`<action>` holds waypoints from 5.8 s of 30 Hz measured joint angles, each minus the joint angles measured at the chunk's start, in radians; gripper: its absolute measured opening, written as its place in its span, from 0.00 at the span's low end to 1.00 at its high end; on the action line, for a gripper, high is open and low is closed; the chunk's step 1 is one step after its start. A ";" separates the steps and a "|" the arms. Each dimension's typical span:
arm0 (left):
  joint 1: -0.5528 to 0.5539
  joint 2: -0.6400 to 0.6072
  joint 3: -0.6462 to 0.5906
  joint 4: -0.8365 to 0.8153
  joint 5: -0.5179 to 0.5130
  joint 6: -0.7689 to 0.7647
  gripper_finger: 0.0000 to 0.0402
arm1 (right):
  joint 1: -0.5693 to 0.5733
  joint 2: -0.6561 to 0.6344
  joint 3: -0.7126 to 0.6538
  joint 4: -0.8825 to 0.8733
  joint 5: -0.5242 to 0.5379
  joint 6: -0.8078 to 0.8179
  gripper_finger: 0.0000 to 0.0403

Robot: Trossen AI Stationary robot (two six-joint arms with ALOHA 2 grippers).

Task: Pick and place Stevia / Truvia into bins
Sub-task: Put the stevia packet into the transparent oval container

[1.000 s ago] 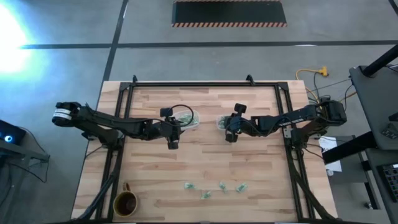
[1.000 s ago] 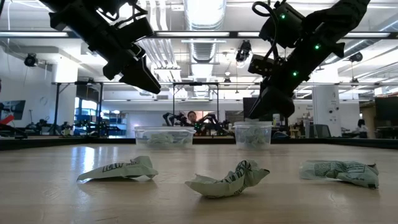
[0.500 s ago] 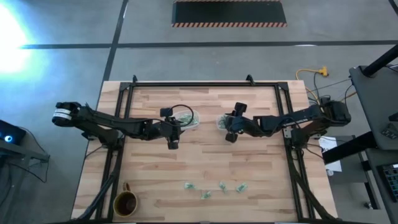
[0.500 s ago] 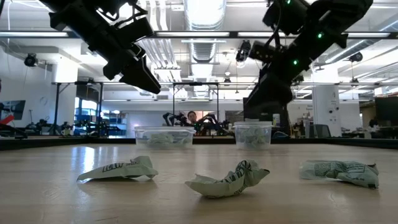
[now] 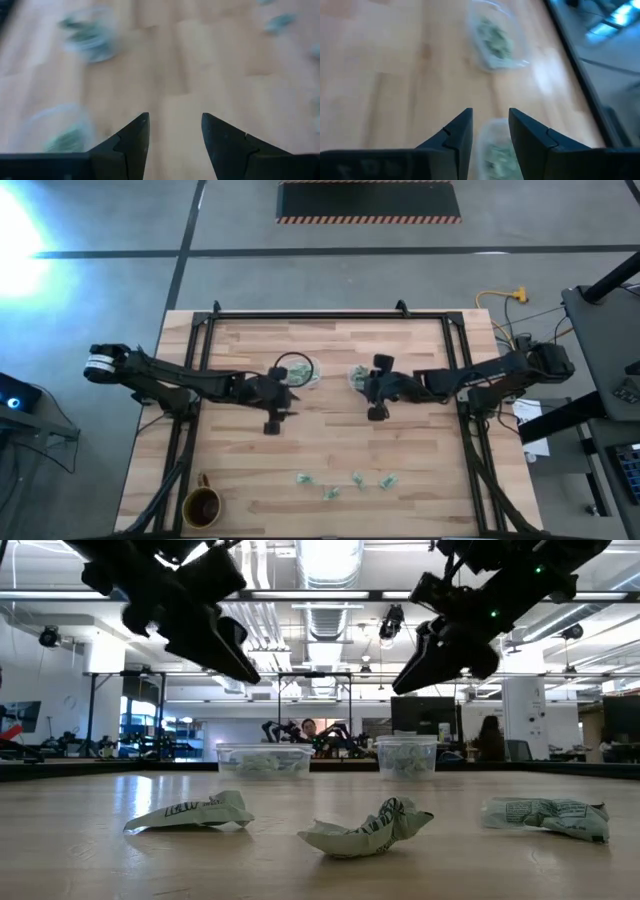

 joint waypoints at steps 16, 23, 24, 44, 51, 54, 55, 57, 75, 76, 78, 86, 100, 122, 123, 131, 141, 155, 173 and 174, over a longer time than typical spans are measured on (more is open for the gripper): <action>-0.305 0.015 -0.098 0.330 0.062 -0.077 0.41 | 0.104 -0.063 0.000 -0.008 -0.071 0.011 0.26; -0.445 0.119 -0.110 0.466 -0.044 -0.074 0.41 | 0.118 -0.068 0.000 -0.008 -0.071 0.025 0.24; -0.451 0.137 -0.109 0.488 -0.046 -0.074 0.41 | 0.118 -0.068 0.000 -0.010 -0.071 0.028 0.23; -0.455 0.446 -0.016 0.609 -0.049 -0.156 0.41 | 0.118 -0.068 -0.002 -0.032 -0.070 0.059 0.22; -0.451 0.494 0.024 0.602 -0.049 -0.159 0.41 | 0.118 -0.068 -0.004 -0.033 -0.069 0.062 0.20; -0.451 0.503 0.038 0.573 -0.049 -0.169 0.41 | 0.118 -0.068 -0.004 -0.033 -0.070 0.062 0.19; -0.450 0.506 0.040 0.574 -0.048 -0.180 0.41 | 0.118 -0.068 -0.004 -0.033 -0.070 0.063 0.19; -0.449 0.511 0.040 0.574 -0.041 -0.182 0.41 | 0.118 -0.068 -0.004 -0.034 -0.070 0.063 0.19; -0.442 0.576 0.042 0.577 -0.036 -0.234 0.41 | 0.118 -0.067 -0.010 -0.034 -0.071 0.067 0.18; -0.442 0.576 0.043 0.577 -0.033 -0.234 0.41 | 0.118 -0.067 -0.010 -0.034 -0.072 0.067 0.18; -0.442 0.576 0.042 0.569 -0.030 -0.234 0.41 | 0.118 -0.067 -0.012 -0.034 -0.071 0.067 0.18; -0.442 0.578 0.041 0.555 -0.012 -0.234 0.41 | 0.118 -0.067 -0.015 -0.034 -0.071 0.067 0.19; -0.441 0.578 0.041 0.552 -0.006 -0.199 0.15 | 0.118 -0.067 -0.015 -0.034 -0.071 0.067 0.19; -0.420 0.530 0.042 0.543 -0.123 -0.065 0.05 | 0.118 -0.067 -0.015 -0.033 -0.070 0.065 0.16; -0.416 0.519 0.042 0.536 -0.133 -0.055 0.05 | 0.118 -0.067 -0.015 -0.034 -0.070 0.065 0.16; -0.359 0.375 0.040 0.358 -0.246 0.032 0.05 | 0.118 -0.067 -0.015 -0.032 -0.070 0.065 0.16; -0.187 0.200 0.011 0.225 -0.284 0.116 0.05 | 0.118 -0.067 -0.019 -0.030 -0.070 0.066 0.15; 0.067 0.152 0.001 0.182 -0.284 0.169 0.05 | 0.118 -0.067 -0.023 -0.031 -0.070 0.066 0.15; 0.208 0.224 0.001 0.193 -0.284 0.163 0.05 | 0.118 -0.068 -0.023 -0.031 -0.070 0.063 0.15; 0.208 0.227 0.001 0.194 -0.284 0.163 0.05 | 0.118 -0.068 -0.023 -0.031 -0.070 0.063 0.15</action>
